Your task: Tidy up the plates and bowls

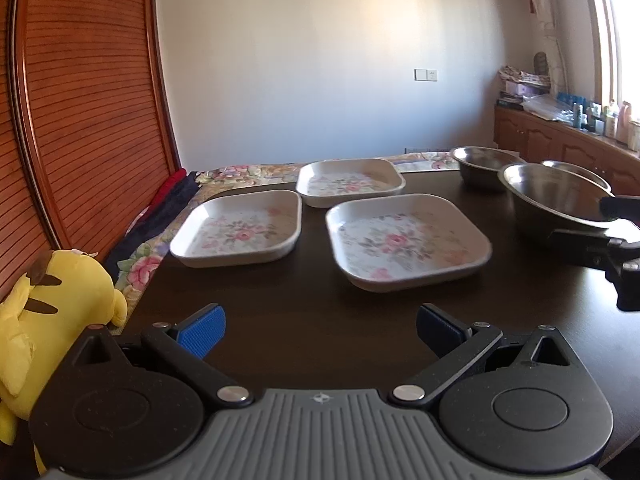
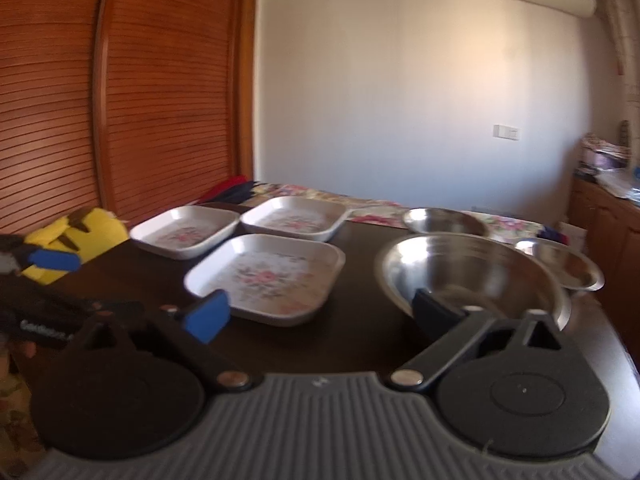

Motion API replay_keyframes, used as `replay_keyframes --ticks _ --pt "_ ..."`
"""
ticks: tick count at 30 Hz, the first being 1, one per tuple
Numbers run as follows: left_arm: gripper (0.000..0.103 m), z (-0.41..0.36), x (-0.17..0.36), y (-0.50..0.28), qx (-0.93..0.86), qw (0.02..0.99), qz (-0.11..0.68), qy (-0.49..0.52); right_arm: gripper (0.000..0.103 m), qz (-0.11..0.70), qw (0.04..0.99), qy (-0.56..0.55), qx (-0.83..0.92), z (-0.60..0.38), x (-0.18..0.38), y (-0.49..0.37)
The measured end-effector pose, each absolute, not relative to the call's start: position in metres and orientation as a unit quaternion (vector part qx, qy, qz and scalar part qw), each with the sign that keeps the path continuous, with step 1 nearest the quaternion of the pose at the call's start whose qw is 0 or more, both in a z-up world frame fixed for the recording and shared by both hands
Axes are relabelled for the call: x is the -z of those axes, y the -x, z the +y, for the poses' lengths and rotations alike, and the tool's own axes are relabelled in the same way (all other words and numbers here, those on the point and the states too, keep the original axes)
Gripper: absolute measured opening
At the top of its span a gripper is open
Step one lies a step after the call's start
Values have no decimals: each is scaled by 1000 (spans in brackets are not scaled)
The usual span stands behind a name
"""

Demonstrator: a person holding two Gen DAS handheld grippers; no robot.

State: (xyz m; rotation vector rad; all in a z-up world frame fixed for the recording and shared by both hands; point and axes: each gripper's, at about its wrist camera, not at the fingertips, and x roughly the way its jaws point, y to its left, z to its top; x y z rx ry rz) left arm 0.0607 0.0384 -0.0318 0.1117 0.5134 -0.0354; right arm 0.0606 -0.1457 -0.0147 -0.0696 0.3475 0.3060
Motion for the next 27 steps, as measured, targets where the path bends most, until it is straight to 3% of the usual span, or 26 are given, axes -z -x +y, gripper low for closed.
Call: replay_keyframes --ticks 5,18,27 --pt "103 54 27 -78 24 967 249 -40 82 188 966 33 -175 -131 17 -78" --pt "70 63 28 -135 69 962 263 -24 57 237 958 57 -150 -110 35 -124" --pt "49 53 36 -168 90 952 289 -31 50 251 956 73 -133 -108 36 -138"
